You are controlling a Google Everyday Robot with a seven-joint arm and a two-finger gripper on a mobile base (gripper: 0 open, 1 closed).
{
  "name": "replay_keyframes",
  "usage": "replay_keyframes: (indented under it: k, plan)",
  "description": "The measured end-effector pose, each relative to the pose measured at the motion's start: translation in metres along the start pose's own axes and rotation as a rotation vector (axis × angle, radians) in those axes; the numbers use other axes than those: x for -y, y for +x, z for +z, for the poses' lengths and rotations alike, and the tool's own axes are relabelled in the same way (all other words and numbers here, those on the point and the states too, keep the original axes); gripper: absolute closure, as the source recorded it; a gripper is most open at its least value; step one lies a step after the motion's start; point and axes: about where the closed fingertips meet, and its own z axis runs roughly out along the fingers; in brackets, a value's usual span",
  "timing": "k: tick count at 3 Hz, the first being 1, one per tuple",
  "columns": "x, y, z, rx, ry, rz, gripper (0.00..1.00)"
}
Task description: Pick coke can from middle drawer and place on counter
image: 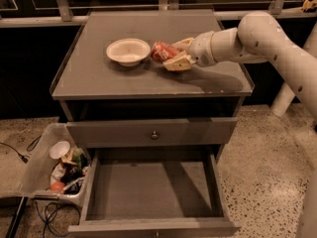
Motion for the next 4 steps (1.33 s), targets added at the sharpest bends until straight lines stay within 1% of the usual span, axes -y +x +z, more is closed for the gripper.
replay_keyframes:
  k: [2,4]
  plan:
    - [0.0,-0.0001,0.0,0.0,0.0,0.0,0.59]
    - [0.0,-0.0001,0.0001,0.0,0.0,0.0,0.13]
